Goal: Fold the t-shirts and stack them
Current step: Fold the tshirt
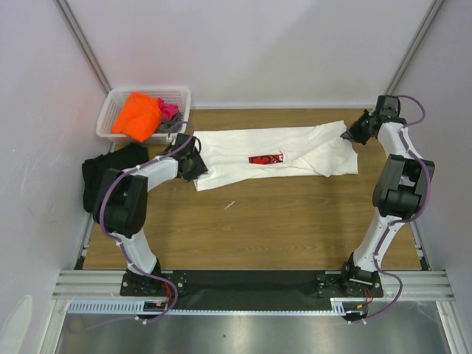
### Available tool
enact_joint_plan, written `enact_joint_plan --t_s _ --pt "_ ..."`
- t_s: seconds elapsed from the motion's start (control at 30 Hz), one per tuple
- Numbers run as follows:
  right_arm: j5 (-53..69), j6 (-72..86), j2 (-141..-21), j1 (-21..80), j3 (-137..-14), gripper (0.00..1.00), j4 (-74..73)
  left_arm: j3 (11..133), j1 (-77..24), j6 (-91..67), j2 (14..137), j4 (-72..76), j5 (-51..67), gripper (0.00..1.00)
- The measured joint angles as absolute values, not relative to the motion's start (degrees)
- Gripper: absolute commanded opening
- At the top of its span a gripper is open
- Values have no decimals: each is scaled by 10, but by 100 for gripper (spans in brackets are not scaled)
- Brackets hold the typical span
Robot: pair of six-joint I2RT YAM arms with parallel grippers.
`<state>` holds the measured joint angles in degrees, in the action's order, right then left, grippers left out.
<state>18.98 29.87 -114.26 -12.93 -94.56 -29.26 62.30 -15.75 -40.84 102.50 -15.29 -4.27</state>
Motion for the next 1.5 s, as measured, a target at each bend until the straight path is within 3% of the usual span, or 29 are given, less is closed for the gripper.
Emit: enact_joint_plan --t_s 0.13,0.2,0.3,0.33,0.37,0.77,1.2,1.5 --pt "190 298 -1143 -129 -942 0 -294 623 -165 -405 1021 -153 -41 52" --pt "190 298 -1143 -129 -940 0 -294 623 -167 -404 1017 -154 -41 46" --pt "190 298 -1143 -129 -940 0 -293 623 -169 -403 1005 -154 -41 19" --pt "190 298 -1143 -129 -940 0 -293 623 -169 -400 1002 -153 -41 4" --pt "190 298 -1143 -128 -940 0 -293 624 -169 -401 1000 -153 -41 0" --pt "190 293 -1118 -131 -935 0 -337 625 -169 -391 948 -173 -41 0" --pt "176 289 -860 -154 -755 0 -408 541 -169 -353 835 -202 -38 0" --pt "154 313 -768 -164 -629 0 -478 494 -169 -340 799 -231 -27 0"
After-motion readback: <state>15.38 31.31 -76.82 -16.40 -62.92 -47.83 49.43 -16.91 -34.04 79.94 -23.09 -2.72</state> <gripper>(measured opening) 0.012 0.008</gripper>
